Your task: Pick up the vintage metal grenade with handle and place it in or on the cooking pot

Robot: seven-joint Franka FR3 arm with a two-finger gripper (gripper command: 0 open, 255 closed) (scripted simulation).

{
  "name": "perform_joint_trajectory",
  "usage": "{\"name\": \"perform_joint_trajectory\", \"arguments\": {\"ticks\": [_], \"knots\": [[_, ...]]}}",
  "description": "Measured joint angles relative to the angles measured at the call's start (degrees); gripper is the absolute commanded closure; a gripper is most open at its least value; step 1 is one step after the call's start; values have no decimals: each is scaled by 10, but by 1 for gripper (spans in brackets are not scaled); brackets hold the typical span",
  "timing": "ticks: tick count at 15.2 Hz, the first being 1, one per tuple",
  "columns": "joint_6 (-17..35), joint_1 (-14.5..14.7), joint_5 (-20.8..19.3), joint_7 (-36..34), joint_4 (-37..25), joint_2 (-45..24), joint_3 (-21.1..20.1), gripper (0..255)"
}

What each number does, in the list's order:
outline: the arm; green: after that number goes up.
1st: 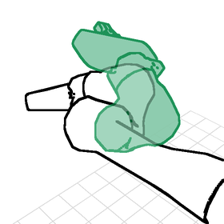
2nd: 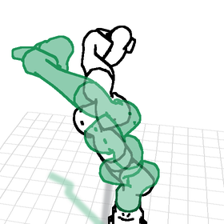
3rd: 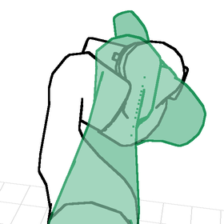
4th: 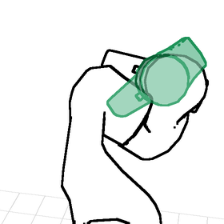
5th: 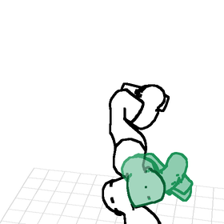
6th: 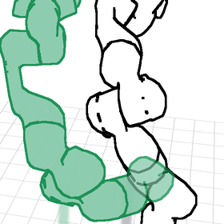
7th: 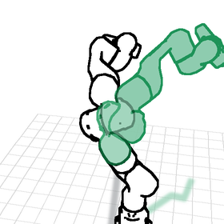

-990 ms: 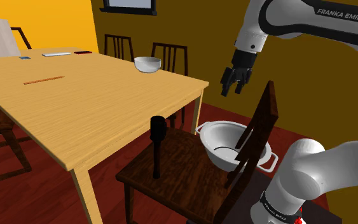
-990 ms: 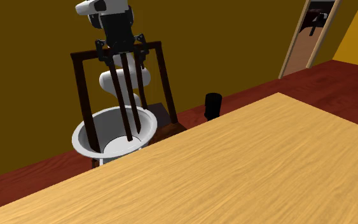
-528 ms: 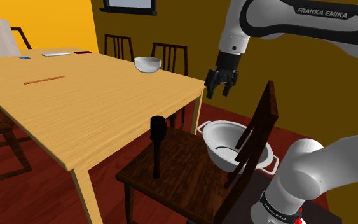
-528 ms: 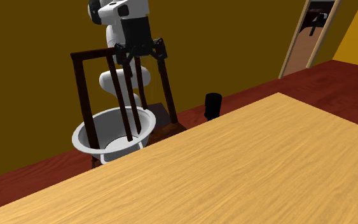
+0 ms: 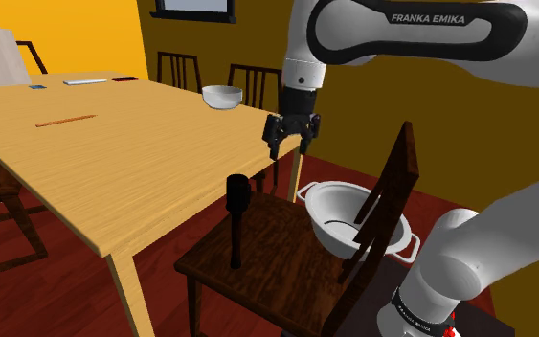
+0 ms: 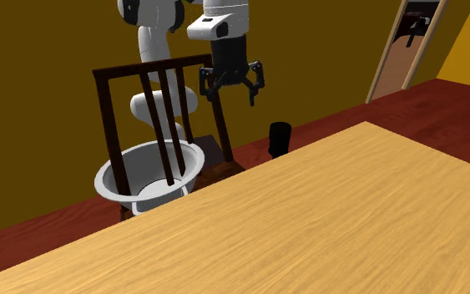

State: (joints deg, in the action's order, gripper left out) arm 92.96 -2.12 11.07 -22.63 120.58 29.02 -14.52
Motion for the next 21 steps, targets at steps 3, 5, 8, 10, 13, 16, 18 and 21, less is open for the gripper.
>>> {"name": "perform_joint_trajectory", "arguments": {"ticks": [3,5,8,10,13,16,18,21], "knots": [[14,-2,3,-36,-36,-54,-37,0],[19,1,1,-65,-65,-93,-61,0],[27,7,-9,-116,-116,-157,-99,0],[32,8,-13,-127,-125,-173,-106,0],[51,11,-11,-130,-106,-173,-111,0],[76,9,-10,-129,-81,-173,-113,0],[84,11,-9,-128,-74,-174,-115,0],[86,11,-9,-128,-72,-174,-115,0]]}}
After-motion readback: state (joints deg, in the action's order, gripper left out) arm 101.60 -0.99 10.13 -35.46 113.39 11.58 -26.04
